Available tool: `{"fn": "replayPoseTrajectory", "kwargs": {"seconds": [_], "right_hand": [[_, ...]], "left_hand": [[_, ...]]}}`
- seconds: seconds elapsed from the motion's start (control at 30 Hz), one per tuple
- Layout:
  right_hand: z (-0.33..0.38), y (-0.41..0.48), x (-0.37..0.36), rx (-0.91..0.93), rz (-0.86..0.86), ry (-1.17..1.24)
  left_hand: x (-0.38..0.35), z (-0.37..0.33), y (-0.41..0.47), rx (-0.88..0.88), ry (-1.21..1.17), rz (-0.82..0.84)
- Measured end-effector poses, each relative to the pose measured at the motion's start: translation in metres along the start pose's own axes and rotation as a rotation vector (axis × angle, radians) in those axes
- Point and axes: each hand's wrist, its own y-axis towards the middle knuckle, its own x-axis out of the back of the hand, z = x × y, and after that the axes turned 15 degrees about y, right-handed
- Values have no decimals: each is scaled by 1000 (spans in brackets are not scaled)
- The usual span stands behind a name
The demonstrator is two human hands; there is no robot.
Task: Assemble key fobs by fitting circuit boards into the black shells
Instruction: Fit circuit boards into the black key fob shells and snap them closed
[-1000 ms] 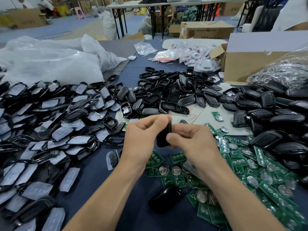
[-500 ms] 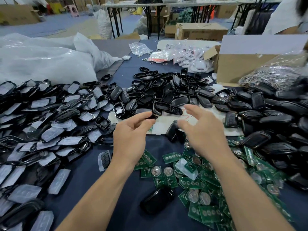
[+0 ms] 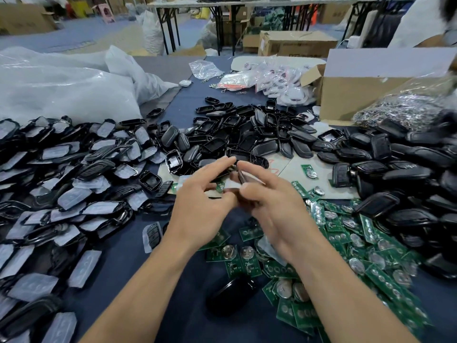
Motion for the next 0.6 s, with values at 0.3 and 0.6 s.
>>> {"fn": "replayPoseTrajectory", "kwargs": {"seconds": [0.3, 0.6], "right_hand": [[6, -8, -1, 78, -84, -438], [38, -2, 41, 260, -271, -1281]], "left_hand": [[-4, -1, -1, 174, -50, -101], [-1, 2, 0, 276, -65, -213]]}}
